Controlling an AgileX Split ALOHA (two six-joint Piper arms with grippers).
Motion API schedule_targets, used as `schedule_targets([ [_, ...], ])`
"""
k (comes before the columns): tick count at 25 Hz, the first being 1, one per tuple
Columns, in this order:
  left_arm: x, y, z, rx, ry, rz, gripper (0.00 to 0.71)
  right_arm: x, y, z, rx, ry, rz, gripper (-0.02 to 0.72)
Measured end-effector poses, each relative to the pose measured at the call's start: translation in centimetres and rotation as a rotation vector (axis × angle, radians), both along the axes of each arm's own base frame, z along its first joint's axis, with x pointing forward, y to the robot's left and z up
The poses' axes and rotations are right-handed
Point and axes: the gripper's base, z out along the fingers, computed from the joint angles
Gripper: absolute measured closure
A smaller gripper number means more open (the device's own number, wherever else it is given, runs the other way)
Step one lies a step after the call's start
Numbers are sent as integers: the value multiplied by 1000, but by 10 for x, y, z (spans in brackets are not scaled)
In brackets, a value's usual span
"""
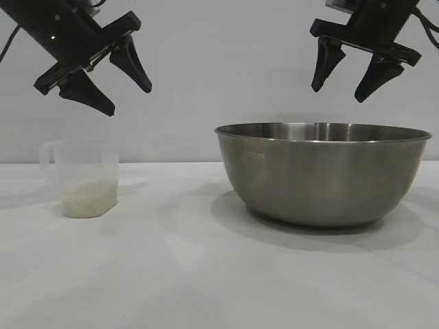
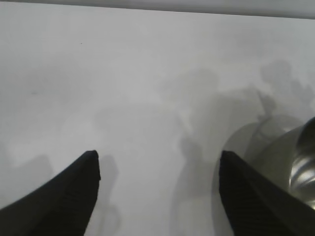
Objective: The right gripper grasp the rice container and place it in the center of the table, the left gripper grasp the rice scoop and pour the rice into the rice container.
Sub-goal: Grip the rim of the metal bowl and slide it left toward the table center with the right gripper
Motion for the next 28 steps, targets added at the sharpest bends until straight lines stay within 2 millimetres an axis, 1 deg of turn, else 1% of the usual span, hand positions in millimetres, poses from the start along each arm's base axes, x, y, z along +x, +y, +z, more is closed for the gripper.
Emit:
schedule_targets([
  [12,0,0,0,1,-1,-1,207,0,0,0,0,2,1,178],
  [17,0,0,0,1,-1,-1,207,-3,0,-2,-6,34,17,178],
  [20,0,0,0,1,-1,-1,207,-9,-1,1,-26,77,41,178],
  [25,0,0,0,0,0,0,207,-32,-6,21,-70,205,43,178],
  [28,0,0,0,0,0,0,207,-43,-9,28,-100,290,49,178],
])
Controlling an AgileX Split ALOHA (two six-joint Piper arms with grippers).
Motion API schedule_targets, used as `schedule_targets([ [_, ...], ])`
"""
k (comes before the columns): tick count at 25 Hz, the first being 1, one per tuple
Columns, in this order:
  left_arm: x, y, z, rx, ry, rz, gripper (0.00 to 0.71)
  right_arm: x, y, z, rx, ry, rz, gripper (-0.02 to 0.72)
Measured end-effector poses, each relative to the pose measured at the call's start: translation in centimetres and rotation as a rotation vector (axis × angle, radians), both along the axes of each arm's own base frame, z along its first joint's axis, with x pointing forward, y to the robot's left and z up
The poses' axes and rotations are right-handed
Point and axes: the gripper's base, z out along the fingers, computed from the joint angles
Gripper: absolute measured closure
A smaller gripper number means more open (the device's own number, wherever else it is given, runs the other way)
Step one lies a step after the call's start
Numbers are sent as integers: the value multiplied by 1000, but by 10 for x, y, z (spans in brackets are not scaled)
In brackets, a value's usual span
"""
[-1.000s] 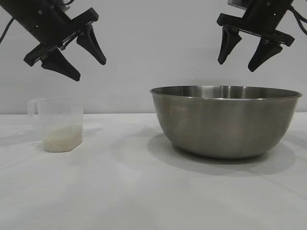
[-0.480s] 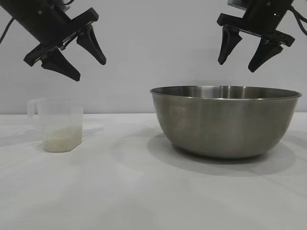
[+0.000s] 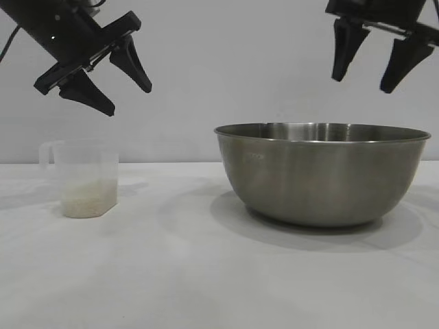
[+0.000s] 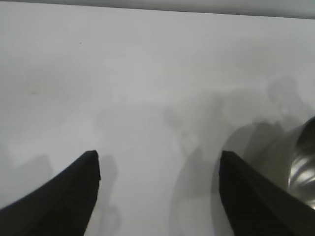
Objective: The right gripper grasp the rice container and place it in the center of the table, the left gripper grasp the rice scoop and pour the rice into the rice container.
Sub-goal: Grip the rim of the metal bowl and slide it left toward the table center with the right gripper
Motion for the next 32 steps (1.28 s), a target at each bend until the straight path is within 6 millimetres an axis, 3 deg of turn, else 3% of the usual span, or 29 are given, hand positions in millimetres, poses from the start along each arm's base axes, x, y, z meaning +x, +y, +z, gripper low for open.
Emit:
schedule_targets([
  [6,0,0,0,0,0,0,207,-7,-2,-9,-15,63,-19,178],
  [12,0,0,0,1,-1,-1,207,-25,-4,-47,-36,210,-21,178],
  [18,0,0,0,1,-1,-1,207,-22,-1,-84,-11,304,-24,178],
  [25,0,0,0,1,0,-3,207,-14,1,-108,1,300,-39,614],
  [28,0,0,0,-1,1,-1,207,-13,2,-109,15,295,-45,703],
  [32,0,0,0,-1,1,-1,207,-15,14,-109,24,297,-24,703],
])
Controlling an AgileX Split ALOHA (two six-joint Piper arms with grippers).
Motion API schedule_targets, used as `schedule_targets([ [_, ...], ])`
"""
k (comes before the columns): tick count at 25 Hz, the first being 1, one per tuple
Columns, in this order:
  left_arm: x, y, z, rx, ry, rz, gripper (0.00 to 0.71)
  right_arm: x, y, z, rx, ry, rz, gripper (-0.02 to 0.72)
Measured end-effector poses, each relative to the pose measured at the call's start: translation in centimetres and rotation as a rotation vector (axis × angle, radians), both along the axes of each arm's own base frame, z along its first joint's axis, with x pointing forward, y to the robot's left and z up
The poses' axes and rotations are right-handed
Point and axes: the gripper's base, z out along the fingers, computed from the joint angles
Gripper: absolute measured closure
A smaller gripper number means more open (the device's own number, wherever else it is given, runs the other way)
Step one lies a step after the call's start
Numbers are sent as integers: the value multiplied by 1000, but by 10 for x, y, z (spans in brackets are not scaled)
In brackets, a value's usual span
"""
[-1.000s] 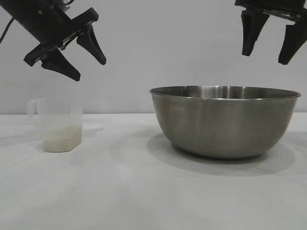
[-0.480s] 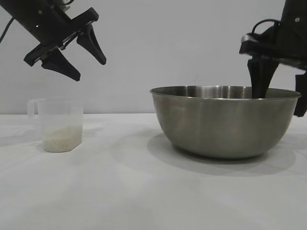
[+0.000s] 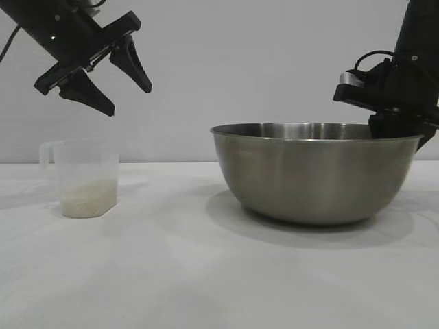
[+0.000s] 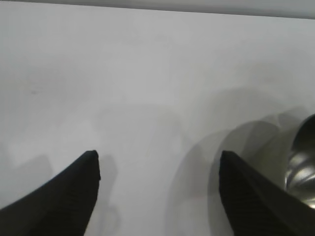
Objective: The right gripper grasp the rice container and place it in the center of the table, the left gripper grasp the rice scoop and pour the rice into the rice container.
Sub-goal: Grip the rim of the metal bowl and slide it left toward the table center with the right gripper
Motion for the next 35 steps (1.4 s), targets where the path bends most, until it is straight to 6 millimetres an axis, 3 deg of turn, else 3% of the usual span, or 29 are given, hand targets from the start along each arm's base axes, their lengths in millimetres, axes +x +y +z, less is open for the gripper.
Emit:
schedule_targets([
  [8,0,0,0,0,0,0,207,-16,59,-1,8,-4,138,703],
  [12,0,0,0,1,-1,-1,207,-18,70,-1,14,-25,156,703],
  [15,0,0,0,1,-1,-1,207,-18,71,-1,18,-31,152,655],
  [19,0,0,0,1,-1,-1,207,-18,70,-1,14,-31,154,384],
  [22,0,0,0,1,-1,-1,207,-19,70,5,17,-38,156,237],
  [26,0,0,0,-1,-1,0,207,-22,69,24,19,-67,167,227],
  [27,0,0,0,-4,0,2,207,-23,68,31,16,-83,171,188],
  [35,0,-1,1,-23,3,13,207,-31,44,89,-66,-228,176,202],
])
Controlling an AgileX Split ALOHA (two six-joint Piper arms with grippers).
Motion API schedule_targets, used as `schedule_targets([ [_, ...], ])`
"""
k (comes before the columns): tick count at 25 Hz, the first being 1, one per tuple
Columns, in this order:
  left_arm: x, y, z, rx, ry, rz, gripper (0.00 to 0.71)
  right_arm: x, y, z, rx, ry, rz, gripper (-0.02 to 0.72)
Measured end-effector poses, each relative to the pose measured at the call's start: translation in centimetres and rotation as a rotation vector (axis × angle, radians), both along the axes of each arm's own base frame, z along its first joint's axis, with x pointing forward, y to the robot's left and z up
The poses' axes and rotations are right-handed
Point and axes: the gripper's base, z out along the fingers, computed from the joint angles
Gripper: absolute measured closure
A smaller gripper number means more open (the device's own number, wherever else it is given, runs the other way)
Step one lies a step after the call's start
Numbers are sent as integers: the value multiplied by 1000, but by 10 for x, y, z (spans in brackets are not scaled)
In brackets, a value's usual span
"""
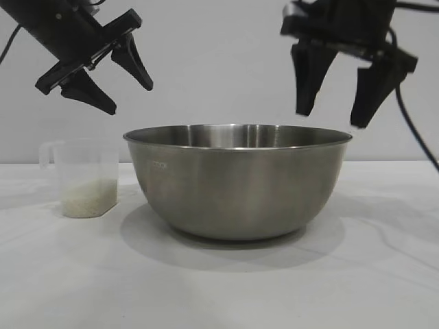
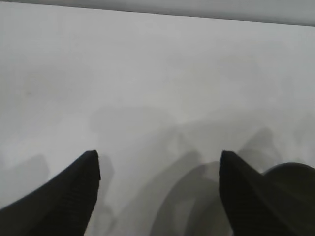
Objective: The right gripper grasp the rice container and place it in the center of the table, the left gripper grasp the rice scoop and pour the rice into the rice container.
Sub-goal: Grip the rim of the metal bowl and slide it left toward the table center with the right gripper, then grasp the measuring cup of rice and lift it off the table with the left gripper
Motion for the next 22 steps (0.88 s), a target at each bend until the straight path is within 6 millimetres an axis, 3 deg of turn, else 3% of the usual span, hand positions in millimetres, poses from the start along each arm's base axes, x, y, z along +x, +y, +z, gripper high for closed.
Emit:
schedule_targets([
  [11,0,0,0,1,-1,-1,207,-20,-89,77,-33,-142,-196,202],
  [15,0,0,0,1,-1,-1,207,-41,-100,113,-23,-235,-233,202],
  [22,0,0,0,1,-1,-1,207,-98,-104,177,5,-427,-263,202],
])
